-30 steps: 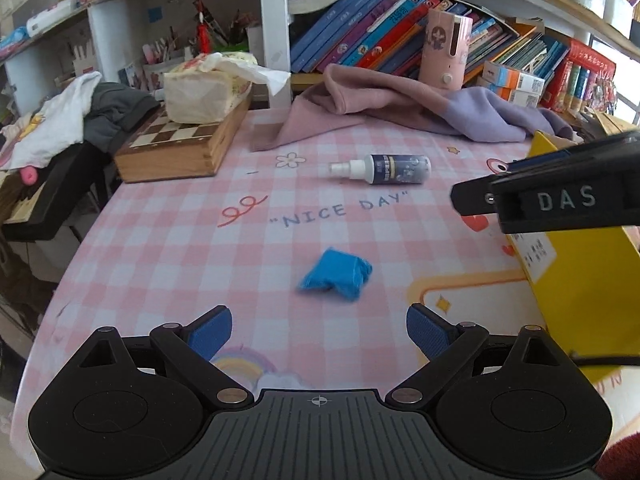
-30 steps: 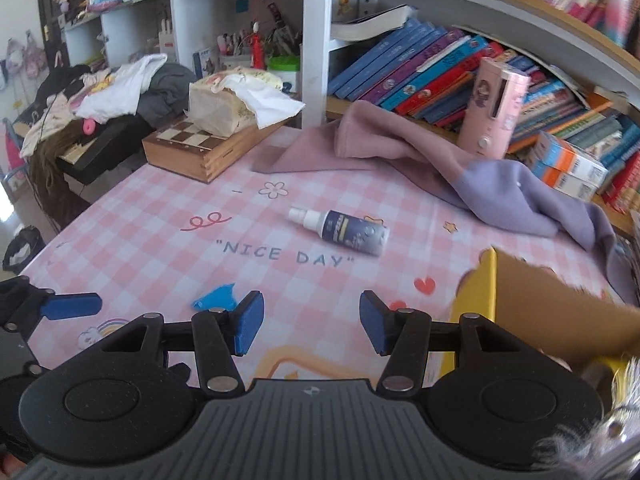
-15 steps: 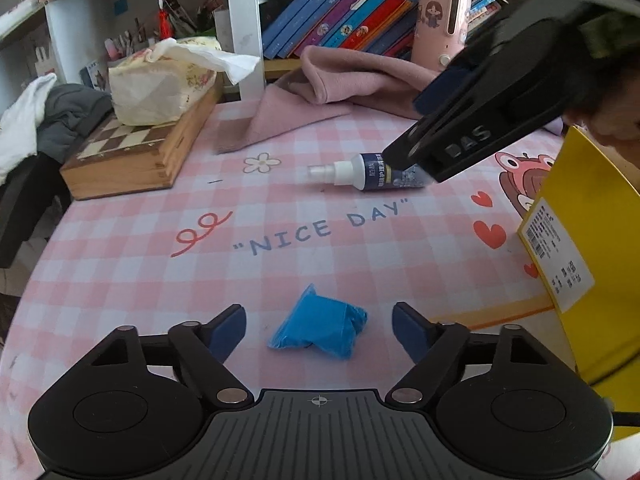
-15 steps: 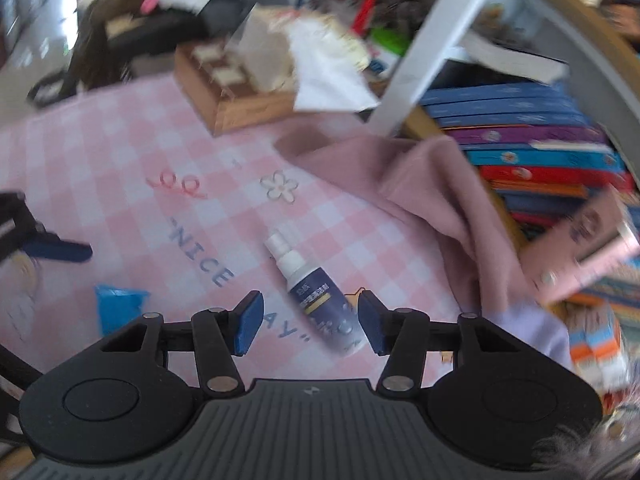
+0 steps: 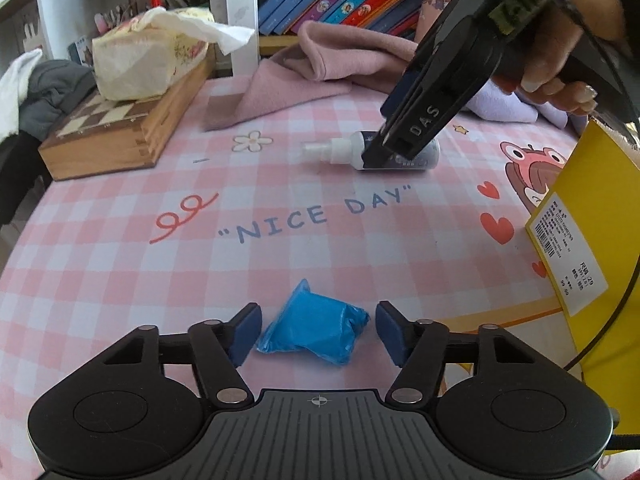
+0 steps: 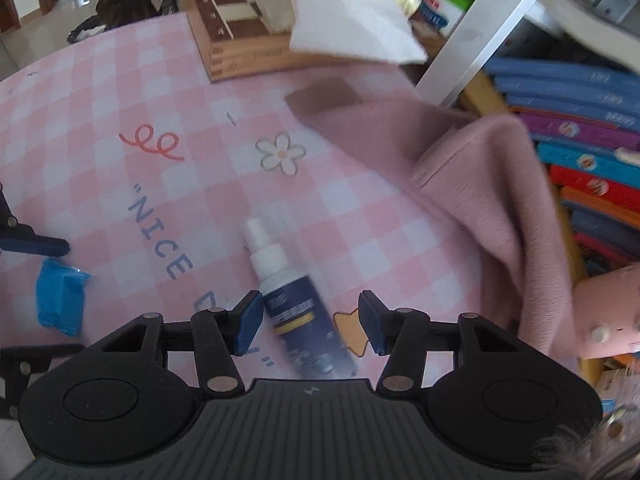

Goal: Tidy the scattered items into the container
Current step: 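Grasp the blue packet with the left tool while the right tool grasps the white spray bottle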

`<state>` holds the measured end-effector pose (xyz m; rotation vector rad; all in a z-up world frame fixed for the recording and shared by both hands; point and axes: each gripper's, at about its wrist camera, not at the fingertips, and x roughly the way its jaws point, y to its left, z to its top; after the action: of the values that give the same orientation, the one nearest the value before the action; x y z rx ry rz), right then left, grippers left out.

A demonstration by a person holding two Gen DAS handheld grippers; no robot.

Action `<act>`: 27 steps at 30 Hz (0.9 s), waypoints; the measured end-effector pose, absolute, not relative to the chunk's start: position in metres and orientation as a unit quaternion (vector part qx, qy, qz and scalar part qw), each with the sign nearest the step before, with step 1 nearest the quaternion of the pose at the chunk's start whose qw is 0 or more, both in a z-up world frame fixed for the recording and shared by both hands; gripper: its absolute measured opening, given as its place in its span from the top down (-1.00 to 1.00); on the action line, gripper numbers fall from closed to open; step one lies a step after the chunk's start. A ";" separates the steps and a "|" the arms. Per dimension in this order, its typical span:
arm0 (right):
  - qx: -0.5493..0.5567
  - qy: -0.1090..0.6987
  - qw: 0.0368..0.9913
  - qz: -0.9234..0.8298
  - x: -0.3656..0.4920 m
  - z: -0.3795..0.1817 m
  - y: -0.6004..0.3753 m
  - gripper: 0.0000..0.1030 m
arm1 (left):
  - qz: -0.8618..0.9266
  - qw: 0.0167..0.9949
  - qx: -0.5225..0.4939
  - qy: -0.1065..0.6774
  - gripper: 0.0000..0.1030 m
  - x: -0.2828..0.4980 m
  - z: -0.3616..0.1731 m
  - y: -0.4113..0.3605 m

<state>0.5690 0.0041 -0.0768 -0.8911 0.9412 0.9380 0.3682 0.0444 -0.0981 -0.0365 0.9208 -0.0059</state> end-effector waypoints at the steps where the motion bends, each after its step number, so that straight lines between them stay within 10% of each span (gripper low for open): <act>1: -0.399 0.428 0.693 0.421 0.571 -0.080 0.004 0.06 | -0.002 0.896 -0.018 0.444 -0.17 0.368 -0.098 0.045; 27: -0.297 0.444 0.715 0.450 0.497 -0.046 -0.005 0.40 | 0.023 0.908 -0.058 0.413 0.15 0.317 -0.063 0.069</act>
<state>0.4966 -0.0055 -0.0459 -0.6575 0.9834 0.9973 0.3173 0.0693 -0.0629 -0.1190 0.8528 0.0473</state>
